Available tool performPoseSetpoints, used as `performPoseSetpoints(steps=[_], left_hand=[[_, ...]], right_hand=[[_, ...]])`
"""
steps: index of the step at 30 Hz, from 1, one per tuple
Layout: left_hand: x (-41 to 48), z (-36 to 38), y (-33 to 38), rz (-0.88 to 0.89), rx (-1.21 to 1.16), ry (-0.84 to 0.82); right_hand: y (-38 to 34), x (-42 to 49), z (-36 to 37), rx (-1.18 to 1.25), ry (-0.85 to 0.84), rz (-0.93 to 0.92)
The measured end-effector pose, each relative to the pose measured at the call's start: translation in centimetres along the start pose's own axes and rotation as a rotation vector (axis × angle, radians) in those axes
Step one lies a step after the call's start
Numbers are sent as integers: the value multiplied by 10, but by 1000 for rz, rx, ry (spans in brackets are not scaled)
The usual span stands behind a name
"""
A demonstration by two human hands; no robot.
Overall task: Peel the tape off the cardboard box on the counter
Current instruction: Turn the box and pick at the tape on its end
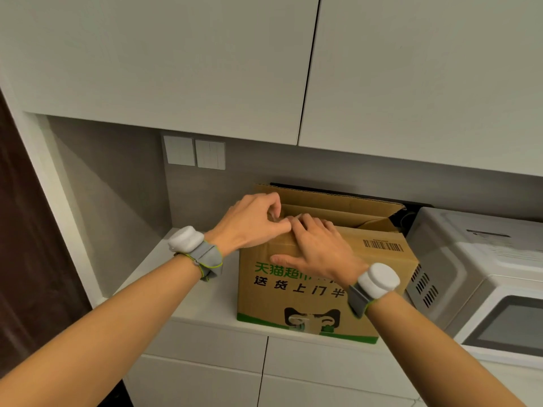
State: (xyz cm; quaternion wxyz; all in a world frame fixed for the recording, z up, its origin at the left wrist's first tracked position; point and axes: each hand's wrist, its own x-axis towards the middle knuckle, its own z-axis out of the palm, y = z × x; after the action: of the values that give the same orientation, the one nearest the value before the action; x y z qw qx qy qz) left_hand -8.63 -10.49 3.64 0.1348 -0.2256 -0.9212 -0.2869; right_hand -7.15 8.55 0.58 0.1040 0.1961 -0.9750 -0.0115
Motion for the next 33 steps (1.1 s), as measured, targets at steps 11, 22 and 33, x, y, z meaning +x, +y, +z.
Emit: performPoseSetpoints(steps=[11, 22, 33], left_hand=[[16, -7, -29, 85, 432, 32], [0, -29, -56, -83, 329, 84], [-14, -46, -87, -299, 92, 125]], right_hand=[[3, -3, 1, -5, -5, 29], [11, -2, 1, -2, -14, 30], [14, -1, 3, -1, -18, 23]])
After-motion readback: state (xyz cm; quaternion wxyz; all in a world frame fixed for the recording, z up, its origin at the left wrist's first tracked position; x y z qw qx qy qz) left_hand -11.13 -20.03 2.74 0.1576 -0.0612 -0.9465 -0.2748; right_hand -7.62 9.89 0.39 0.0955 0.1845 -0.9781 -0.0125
